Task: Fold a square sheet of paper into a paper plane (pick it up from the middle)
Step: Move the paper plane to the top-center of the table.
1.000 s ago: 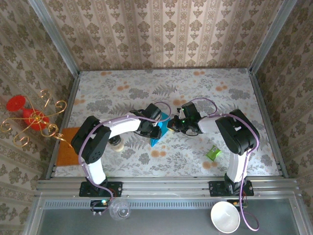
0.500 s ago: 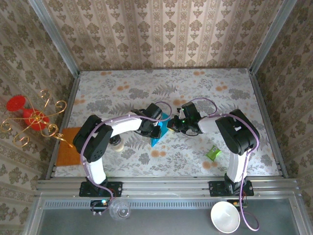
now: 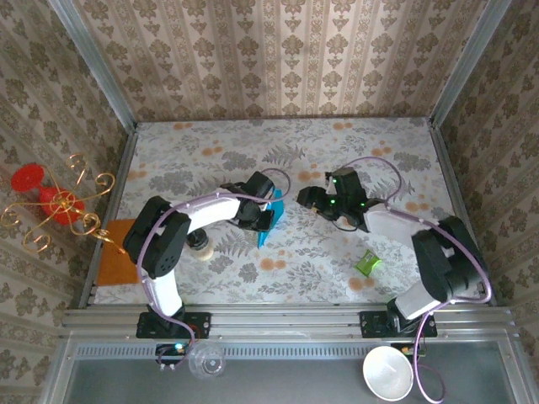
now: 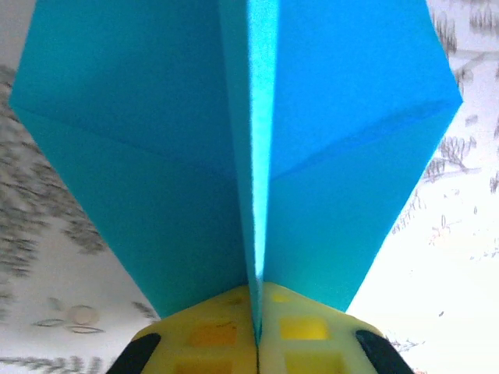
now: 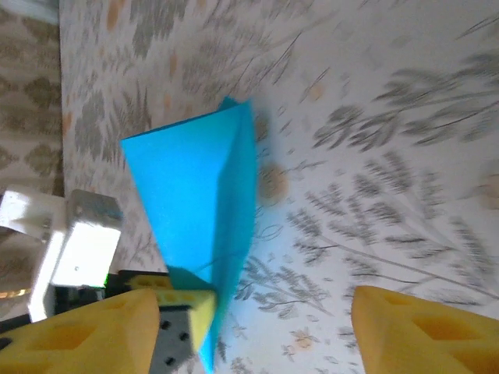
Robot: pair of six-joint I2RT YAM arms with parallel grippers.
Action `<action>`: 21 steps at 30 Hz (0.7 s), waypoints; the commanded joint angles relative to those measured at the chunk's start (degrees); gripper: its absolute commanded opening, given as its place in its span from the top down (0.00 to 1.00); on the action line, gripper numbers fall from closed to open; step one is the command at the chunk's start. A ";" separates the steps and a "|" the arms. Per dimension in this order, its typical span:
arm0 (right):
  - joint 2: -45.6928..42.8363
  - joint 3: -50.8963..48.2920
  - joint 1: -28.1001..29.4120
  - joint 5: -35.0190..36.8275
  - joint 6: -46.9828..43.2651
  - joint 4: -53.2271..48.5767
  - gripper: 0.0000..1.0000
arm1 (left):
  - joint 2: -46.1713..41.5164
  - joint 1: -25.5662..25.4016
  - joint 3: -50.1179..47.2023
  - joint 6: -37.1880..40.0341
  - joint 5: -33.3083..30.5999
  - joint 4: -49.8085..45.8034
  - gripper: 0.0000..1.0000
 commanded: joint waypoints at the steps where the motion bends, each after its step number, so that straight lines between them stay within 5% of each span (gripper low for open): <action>1: -5.14 -2.65 -0.70 8.78 -3.50 -6.00 0.29 | -1.88 1.55 4.20 -0.99 -4.25 -2.18 0.92; 13: -12.20 -8.35 -1.97 12.08 -7.85 -6.85 0.25 | 13.89 2.95 27.23 -1.37 -14.84 -10.77 0.93; 21: -14.30 -10.30 -2.79 10.83 -10.07 -7.32 0.23 | 23.82 4.59 38.76 -3.14 -13.80 -13.50 0.92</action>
